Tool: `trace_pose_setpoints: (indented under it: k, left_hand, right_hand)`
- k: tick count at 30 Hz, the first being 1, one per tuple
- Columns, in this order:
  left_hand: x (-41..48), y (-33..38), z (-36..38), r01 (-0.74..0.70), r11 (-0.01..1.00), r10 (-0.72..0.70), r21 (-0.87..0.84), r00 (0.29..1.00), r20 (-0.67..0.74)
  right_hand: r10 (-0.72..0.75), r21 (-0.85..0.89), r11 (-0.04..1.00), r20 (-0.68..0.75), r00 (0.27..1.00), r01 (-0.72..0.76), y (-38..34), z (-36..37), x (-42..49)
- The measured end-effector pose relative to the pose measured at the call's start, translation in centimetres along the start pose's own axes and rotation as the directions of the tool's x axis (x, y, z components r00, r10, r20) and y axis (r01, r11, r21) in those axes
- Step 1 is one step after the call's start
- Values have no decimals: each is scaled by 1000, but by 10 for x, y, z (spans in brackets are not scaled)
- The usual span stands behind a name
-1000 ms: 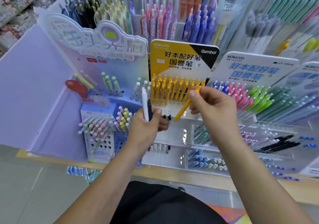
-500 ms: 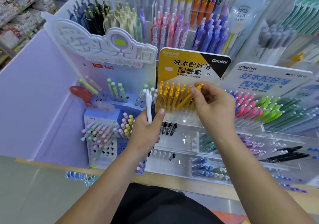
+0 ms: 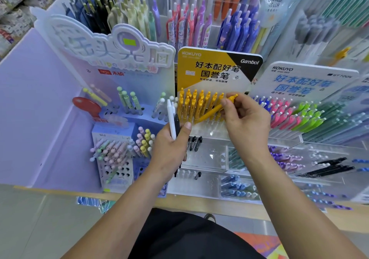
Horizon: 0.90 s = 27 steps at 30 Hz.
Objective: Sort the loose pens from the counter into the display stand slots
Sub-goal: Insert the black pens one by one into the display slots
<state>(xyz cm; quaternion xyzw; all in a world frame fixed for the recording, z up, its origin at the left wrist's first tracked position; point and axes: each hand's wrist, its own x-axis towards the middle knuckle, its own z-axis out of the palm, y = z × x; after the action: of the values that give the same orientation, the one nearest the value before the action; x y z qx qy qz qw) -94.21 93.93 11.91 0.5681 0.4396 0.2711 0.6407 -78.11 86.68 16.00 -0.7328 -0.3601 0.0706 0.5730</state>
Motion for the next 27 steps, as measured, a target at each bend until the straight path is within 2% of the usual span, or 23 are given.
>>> trace_pose_setpoints:
  k: [3,7,12,17,23,27]
  left_hand:
    - [-1,0,6,-8,1000,8,19,1000,20]
    - [0,2,7,-2,1000,2,1,1000,20]
    - [3,1,5,-1,1000,1,11,1000,-5]
    - [4,0,5,3,1000,-3,-5,1000,1]
    - [7,0,4,-1,1000,1,14,1000,-3]
    - [7,0,4,-13,999,13,33,1000,7]
  right_hand:
    - [-32,-67,997,16,999,33,2,5,-1]
    - [-41,-13,999,-78,996,41,2,0,2]
    - [-73,-94,993,-8,997,72,4,1,1]
    - [-121,-214,970,-10,993,116,-4,1,7]
    - [-89,-207,974,6,996,88,-1,-2,-2]
    - [-134,-177,976,-26,991,127,-8,2,-5]
